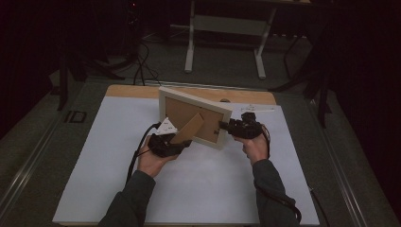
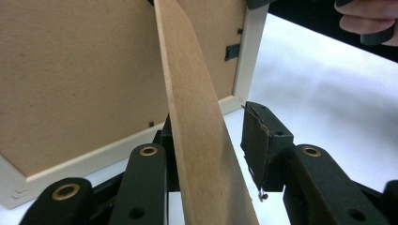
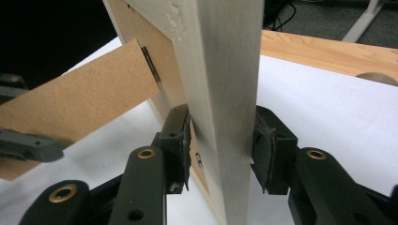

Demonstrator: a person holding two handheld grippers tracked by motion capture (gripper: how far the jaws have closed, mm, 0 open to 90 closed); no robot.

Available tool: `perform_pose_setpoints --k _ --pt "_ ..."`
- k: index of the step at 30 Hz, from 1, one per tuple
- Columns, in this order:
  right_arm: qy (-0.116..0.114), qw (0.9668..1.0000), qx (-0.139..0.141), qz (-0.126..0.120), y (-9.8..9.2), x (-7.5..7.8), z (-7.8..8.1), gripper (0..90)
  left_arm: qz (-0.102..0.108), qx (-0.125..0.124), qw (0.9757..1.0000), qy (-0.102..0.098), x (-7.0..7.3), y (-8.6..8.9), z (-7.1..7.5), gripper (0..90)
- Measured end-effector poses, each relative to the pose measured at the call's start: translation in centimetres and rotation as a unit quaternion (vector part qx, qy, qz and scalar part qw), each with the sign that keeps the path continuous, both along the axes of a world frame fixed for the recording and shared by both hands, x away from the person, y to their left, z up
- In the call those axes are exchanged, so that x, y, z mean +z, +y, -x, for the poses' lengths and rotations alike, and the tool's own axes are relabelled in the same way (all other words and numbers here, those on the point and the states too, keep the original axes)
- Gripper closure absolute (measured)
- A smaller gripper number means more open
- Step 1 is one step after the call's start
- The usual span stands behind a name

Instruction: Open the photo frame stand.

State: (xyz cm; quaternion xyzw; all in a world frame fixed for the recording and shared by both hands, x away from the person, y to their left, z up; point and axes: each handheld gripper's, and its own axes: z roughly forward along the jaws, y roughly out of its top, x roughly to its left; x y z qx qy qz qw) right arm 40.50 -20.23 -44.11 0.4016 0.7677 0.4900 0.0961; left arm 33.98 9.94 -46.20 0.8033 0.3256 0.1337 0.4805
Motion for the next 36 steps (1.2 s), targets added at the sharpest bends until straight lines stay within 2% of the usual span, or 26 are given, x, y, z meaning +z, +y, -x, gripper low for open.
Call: perform_pose_setpoints --k 9,14,17,24,27,31,36 --pt "-0.007 1.0000 -0.003 0.006 -0.2 -0.3 0.2 63.9 0.021 0.009 0.9997 -0.004 0.7 1.2 0.1 63.6" --pt "-0.016 0.9998 0.004 0.014 -0.2 -0.2 0.3 64.6 0.018 0.014 0.9996 -0.016 1.1 1.7 0.4 68.4" --pt "-0.020 0.9997 0.006 0.016 -0.2 -0.2 0.3 64.5 0.017 0.016 0.9996 -0.016 1.2 1.9 0.5 72.1" --pt "-0.028 0.9993 0.003 0.026 0.1 0.0 0.3 63.2 0.014 0.011 0.9998 -0.004 0.8 1.9 0.7 73.8" --pt "-0.028 0.9992 -0.002 0.027 0.1 0.0 0.3 62.0 0.006 0.009 0.9999 -0.002 0.4 1.6 0.8 74.1" --pt "-0.029 0.9992 -0.009 0.027 0.2 0.0 0.3 60.2 0.005 0.006 1.0000 -0.001 0.2 1.4 1.0 74.7" --pt "-0.032 0.9988 -0.012 0.036 0.4 0.3 0.2 57.1 -0.011 -0.003 0.9999 -0.001 -0.4 0.7 1.5 75.3"
